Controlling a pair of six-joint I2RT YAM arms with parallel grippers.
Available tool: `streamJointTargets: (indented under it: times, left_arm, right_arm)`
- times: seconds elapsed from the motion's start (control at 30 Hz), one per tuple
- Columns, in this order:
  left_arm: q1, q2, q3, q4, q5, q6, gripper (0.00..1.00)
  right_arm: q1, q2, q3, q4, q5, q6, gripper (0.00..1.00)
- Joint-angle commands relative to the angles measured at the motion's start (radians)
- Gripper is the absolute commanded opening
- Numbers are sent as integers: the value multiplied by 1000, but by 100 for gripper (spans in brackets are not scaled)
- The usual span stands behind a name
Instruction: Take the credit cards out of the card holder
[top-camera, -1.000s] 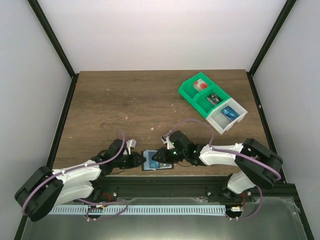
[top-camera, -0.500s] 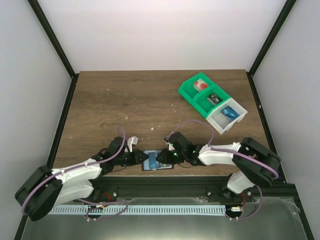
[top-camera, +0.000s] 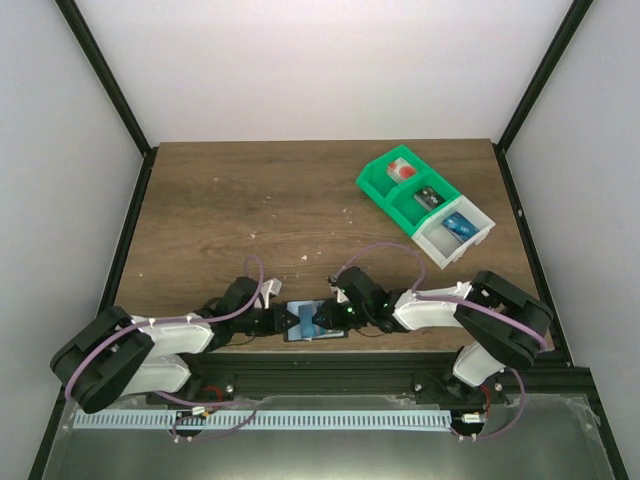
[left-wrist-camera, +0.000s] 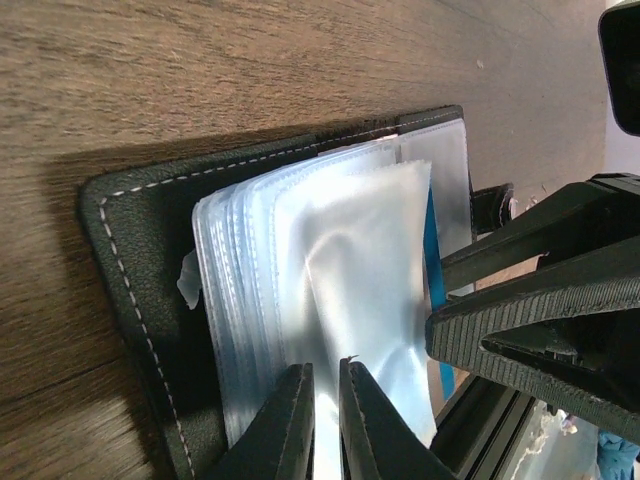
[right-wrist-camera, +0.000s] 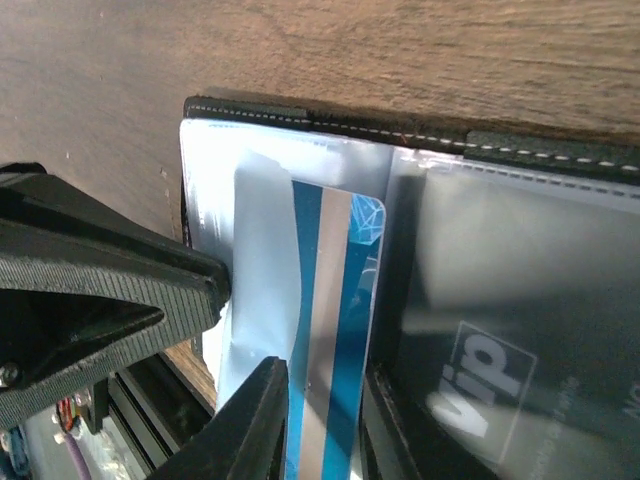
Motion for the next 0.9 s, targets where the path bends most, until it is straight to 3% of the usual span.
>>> streamJointTargets:
  times: [0.0,0.23,0.4,0.57,0.87]
  left_arm:
    - [-3,-3,-31,-38,-40,23,11]
    - [-2,-22,-39,-57,-65,21,11]
    - [-2,-50,-32,-72,-66,16,14]
    - [-3,-114,15,-110,-69,42,28]
    - [-25,-306,173,-149,-150,290,37]
  right_arm:
    - [4,11,-29,45,-19,1,18]
    - [-1,-51,-48,-8,29,-5,1]
    - [-32,-140,-67,-89,59,-8,0]
    - [-43,-254,-28,-230,121,-14,0]
    - [-61,-392,93,-448,183,73,0]
